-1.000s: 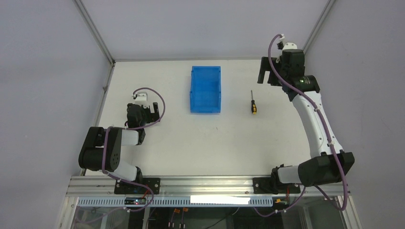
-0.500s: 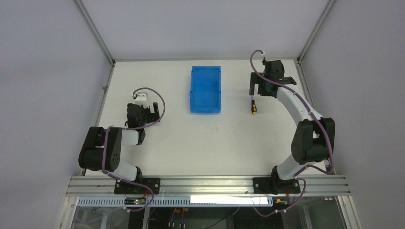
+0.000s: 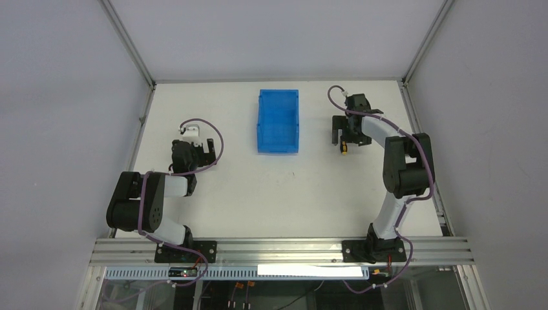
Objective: Put the screwdriver in the bin
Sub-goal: Pick up the screwdriver from the center of the board.
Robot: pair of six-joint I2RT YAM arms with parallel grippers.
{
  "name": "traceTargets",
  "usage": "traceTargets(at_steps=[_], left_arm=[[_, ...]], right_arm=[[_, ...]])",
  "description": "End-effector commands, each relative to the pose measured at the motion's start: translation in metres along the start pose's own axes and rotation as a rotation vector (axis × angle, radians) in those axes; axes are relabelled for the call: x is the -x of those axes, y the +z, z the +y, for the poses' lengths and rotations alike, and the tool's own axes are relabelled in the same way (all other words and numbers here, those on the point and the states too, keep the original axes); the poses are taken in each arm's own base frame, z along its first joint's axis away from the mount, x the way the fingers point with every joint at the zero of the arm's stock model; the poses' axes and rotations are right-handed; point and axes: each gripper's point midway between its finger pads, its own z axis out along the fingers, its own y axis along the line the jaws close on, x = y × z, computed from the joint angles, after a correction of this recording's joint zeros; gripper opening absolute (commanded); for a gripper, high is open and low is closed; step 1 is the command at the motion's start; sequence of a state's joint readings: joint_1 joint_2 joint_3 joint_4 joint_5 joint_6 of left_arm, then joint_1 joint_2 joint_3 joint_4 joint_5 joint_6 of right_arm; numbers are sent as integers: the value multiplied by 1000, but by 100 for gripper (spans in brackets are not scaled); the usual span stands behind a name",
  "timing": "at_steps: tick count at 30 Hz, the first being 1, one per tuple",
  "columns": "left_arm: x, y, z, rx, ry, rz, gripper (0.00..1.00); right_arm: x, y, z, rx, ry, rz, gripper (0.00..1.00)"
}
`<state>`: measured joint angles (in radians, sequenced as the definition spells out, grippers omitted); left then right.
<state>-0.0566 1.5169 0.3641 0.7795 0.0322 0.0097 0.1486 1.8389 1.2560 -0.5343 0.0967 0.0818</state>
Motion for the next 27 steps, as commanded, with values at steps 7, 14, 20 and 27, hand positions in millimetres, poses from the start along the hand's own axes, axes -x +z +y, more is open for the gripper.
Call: traceTargets(at_steps=[7,14,20,27], left_arm=[[19,3,4,10,-11,-56,100],[19,3,4,11,-11,-55,100],[19,3,4,12,-11,-56,100],[19,3,4,10,-11,-56,100]], right_arm=[[-2,16,6,16,1,0,70],[-1,16,9,33,4,5,28],[12,-2,9,38,5,-30,15],[45,-65,6,44,-12,-123,5]])
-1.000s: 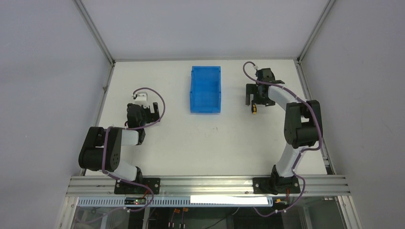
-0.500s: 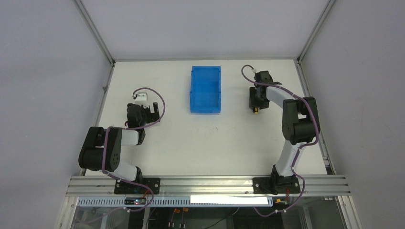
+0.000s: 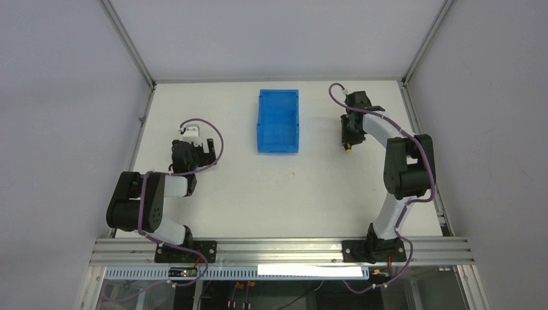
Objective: Put the screwdriver in the bin
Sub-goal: Pick up the screwdriver from the center of the board.
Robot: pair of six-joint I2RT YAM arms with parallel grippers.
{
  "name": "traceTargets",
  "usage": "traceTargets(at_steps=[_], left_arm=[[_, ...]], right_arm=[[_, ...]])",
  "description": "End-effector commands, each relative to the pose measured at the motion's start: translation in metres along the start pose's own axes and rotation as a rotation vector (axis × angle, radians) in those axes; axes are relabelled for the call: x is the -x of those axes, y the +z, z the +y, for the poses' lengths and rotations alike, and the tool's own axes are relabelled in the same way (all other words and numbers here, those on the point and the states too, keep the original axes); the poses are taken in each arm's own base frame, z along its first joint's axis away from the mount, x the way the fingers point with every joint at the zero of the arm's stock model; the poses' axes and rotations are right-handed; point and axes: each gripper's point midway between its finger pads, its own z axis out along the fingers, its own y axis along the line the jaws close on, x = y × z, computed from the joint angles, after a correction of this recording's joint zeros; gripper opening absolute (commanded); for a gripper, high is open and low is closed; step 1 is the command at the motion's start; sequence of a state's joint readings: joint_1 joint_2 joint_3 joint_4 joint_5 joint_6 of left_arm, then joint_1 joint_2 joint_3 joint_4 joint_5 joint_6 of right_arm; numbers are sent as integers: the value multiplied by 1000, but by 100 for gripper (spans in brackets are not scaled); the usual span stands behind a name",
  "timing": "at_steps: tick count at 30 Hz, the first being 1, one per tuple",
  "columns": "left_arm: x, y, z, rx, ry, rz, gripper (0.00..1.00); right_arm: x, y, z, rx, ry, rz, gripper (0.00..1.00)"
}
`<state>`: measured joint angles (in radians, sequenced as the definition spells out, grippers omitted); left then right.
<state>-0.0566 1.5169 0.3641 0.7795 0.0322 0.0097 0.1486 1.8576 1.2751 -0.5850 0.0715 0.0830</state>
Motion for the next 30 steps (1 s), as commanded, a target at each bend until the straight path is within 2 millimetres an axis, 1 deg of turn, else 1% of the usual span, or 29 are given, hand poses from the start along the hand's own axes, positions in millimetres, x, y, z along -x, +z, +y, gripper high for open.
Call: traceTargets(at_steps=[1,3,8,11,16,19,21,24,27,30], left_arm=[[19,3,4,10,-11,-56,100],[19,3,4,11,-12,-55,100],[19,3,4,11,-12,-56,100],[19,3,5,12,-11,-55,100],[19,3,4,11,-12,-55,100],[19,3,4,11,-11,-55,100],[19,3,5,12,-12,-55,100],[19,3,4,10,-11,-55,100],[19,3,4,11,-12,-55,100],[19,3,4,11,-12,-55,100]], right_arm=[[55,-80,3,28,-13,-197,3],[62,-101,2,32,-16,-232,0],[80,-159,-1,37,-1,-338,0],[87,-193,-3,40,10,-394,0],[92,-241,-7,45,29,-484,0],[94,-264,-9,53,43,-536,0],[95,-274,-9,61,58,-566,0],[97,-283,-7,79,88,-594,0],[99,-284,-2,109,125,-596,0],[102,-283,8,156,164,-597,0]])
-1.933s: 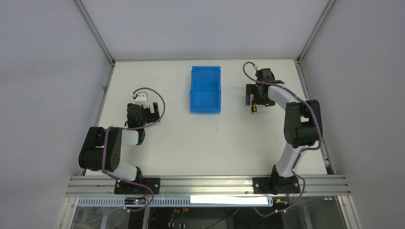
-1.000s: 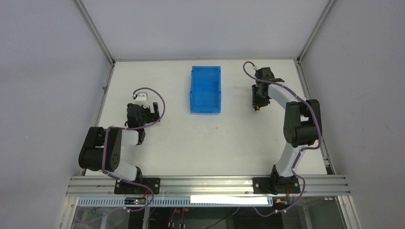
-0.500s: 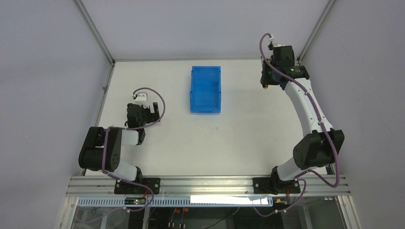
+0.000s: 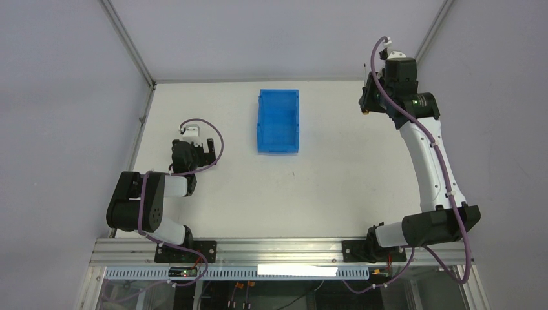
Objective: Put the screwdriver in the bin
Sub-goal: Pick up the screwdriver from the center of the board, then place the screwdriver in the bin.
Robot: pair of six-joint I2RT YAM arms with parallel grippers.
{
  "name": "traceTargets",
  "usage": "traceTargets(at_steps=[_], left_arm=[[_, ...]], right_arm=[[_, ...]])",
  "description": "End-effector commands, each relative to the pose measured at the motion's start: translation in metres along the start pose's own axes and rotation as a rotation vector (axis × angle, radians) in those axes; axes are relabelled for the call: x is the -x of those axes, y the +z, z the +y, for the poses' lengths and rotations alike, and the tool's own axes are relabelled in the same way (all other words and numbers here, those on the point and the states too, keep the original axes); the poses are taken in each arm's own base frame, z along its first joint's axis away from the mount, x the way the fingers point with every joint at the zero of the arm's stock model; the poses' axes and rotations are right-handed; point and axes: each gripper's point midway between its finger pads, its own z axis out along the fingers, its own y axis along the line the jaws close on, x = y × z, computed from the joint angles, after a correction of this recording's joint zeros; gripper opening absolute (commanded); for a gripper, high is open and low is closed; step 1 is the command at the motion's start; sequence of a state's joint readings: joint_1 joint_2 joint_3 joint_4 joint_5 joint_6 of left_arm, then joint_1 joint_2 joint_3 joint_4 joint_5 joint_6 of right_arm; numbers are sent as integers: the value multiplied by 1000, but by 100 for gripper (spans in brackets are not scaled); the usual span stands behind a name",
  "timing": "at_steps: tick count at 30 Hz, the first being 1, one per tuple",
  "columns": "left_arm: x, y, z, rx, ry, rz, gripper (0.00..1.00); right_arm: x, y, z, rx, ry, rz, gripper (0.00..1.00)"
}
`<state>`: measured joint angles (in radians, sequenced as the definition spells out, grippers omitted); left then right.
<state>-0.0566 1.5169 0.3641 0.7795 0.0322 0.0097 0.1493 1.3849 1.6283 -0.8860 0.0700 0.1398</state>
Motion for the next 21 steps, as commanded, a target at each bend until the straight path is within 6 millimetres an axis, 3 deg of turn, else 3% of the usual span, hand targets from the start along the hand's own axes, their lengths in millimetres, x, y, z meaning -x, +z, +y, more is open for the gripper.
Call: traceTargets(at_steps=[1,12,21], left_arm=[[19,3,4,11,-11,-55,100],[19,3,4,11,-11,-56,100],[19,3,4,11,-11,-55,100]], right_arm=[[23,-12,20,63,97,-82,0],[20,13,91,155,130,-91,0],[12,31,175,244,105,-95,0]])
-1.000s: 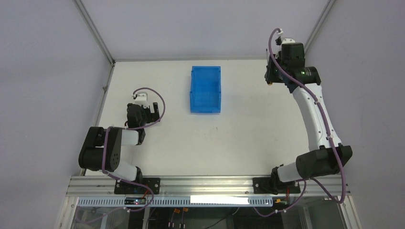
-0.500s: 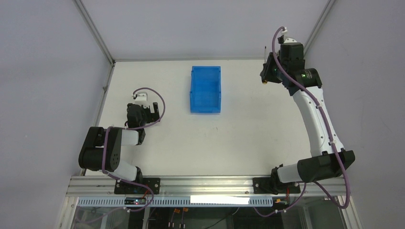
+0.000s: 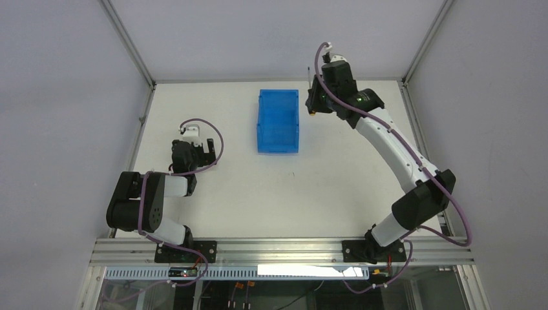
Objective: Put the screwdriver in the bin
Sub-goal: Place the screwdriver in the bin.
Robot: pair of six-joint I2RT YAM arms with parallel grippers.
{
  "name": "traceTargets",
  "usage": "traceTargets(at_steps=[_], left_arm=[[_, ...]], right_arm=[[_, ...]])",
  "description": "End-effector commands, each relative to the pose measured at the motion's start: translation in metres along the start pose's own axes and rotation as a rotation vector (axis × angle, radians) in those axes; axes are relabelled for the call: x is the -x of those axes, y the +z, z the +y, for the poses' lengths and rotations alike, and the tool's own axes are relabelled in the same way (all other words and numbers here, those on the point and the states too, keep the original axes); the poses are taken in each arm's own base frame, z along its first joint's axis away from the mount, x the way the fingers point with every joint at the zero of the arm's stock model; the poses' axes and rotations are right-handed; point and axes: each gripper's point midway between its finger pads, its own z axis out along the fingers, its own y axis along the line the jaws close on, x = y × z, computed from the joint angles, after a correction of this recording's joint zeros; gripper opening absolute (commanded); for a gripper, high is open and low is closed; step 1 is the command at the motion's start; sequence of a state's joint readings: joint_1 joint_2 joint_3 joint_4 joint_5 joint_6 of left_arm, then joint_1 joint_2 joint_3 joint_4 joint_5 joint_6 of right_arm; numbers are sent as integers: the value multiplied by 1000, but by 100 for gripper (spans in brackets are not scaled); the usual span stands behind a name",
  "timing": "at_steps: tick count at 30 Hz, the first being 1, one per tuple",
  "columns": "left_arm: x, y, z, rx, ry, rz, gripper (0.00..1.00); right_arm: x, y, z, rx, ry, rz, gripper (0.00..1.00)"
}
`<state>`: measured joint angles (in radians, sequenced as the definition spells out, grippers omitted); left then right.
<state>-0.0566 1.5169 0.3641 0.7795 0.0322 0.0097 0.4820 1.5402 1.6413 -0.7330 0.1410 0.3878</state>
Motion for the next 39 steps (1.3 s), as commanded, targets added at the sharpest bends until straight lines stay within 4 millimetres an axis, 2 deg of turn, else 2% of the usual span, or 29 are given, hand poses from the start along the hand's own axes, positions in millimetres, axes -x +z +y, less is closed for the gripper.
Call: traceTargets(at_steps=[1,5,9,17,25,29,39], left_arm=[[19,3,4,10,-11,-55,100],[19,3,4,12,-12,-57,100],[19,3,4,11,-11,-55,100],[19,3,4,11,-11,-55,100],[19,3,4,11,-12,-55,100],[19,3,4,10,-12,-55,100],[19,3,4,11,-12,-55,100]], right_arm=[[34,3,46,59,36,-132,0],[31,15,71,73,21,-130,0],[26,30,87,84,19,-130,0],[2,71,97,78,8,-85,0],[-36,119,87,23,-15,-28,0],[-67,146,77,-10,-34,28,0],[-127,189,58,-60,-50,129,0]])
